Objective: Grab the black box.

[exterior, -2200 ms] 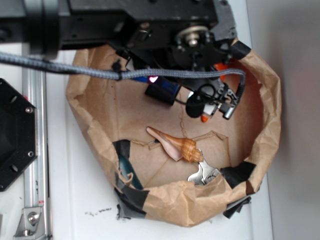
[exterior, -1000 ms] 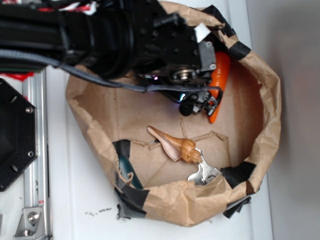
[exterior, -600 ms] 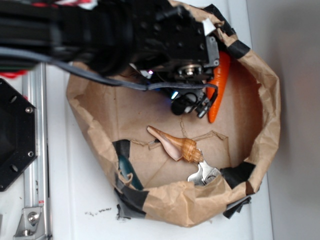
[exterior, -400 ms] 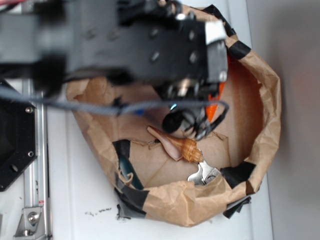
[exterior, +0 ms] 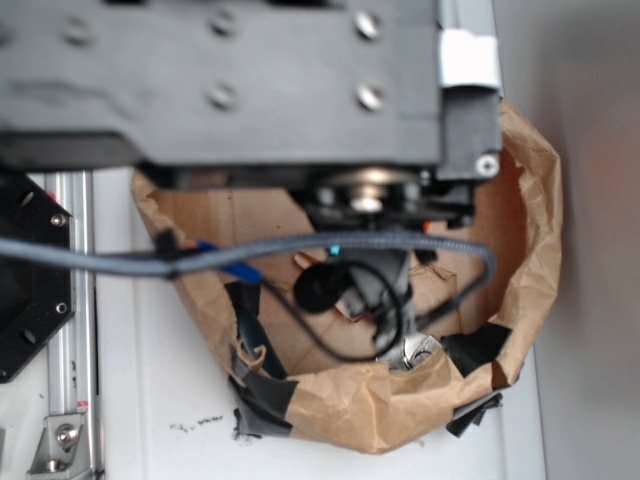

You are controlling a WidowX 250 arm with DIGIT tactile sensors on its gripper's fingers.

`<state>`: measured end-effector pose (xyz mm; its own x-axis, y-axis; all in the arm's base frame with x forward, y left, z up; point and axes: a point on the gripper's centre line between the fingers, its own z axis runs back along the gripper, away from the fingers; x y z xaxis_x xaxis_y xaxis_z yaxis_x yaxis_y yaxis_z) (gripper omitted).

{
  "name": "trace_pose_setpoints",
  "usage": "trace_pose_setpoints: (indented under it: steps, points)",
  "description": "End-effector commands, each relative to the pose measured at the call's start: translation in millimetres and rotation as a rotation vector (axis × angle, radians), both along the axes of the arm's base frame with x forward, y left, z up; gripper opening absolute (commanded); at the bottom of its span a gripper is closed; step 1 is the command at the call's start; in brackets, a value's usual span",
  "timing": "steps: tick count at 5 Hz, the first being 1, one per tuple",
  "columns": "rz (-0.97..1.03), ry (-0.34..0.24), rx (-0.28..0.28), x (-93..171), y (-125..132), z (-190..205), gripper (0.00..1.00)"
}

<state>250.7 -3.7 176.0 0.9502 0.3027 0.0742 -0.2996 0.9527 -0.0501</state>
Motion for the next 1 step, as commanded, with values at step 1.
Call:
trace_pose_setpoints:
  steps: [1]
  points:
    - [0.036, -0.033, 0.038, -1.1, 22.1, 15.0, 1.00]
